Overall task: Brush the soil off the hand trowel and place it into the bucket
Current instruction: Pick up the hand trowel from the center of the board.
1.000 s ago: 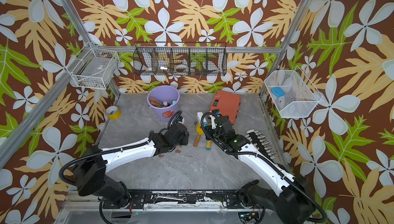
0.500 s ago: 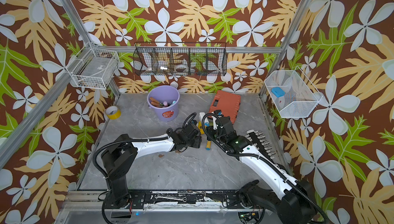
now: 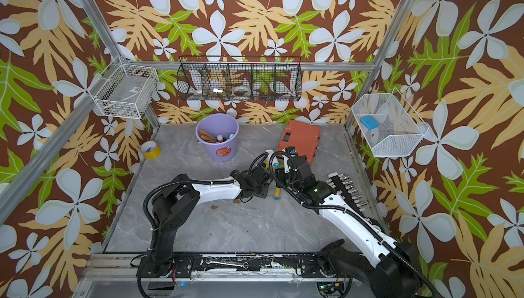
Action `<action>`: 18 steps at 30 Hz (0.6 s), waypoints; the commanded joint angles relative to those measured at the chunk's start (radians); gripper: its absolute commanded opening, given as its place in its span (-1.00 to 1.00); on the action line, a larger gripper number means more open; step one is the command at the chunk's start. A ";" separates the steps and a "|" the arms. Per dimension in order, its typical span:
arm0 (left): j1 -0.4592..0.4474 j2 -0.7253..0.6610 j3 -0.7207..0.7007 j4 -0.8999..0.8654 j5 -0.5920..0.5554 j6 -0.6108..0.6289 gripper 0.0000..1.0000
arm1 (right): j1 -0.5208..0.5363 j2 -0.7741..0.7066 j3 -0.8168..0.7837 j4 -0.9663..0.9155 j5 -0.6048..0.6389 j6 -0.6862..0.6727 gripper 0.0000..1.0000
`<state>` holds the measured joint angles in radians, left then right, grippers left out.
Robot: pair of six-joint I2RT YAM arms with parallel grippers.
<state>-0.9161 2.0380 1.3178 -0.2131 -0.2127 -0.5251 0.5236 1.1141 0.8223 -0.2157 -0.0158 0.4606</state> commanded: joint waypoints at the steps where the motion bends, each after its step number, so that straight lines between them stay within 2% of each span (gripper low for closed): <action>1: -0.001 0.011 0.011 -0.009 -0.024 0.003 -0.13 | 0.000 -0.007 -0.005 0.022 0.021 -0.001 -1.00; 3: -0.001 0.020 0.016 -0.013 -0.028 0.007 -0.18 | 0.000 -0.007 -0.008 0.025 0.022 -0.001 -1.00; 6: -0.001 0.018 0.012 -0.021 -0.041 0.008 -0.36 | 0.001 -0.005 -0.009 0.028 0.019 0.002 -1.00; 10: -0.001 -0.002 0.016 -0.049 -0.073 0.021 -0.72 | 0.001 -0.007 -0.011 0.041 0.026 0.001 -1.00; 12: -0.001 -0.019 0.024 -0.083 -0.101 0.034 -1.00 | -0.001 -0.005 -0.007 0.050 0.030 -0.001 -1.00; 18: 0.000 -0.164 -0.028 -0.166 -0.177 0.063 -1.00 | -0.002 0.003 0.012 0.062 0.012 -0.001 -1.00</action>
<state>-0.9165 1.9236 1.3113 -0.3256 -0.3164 -0.4858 0.5220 1.1168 0.8223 -0.2008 -0.0010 0.4606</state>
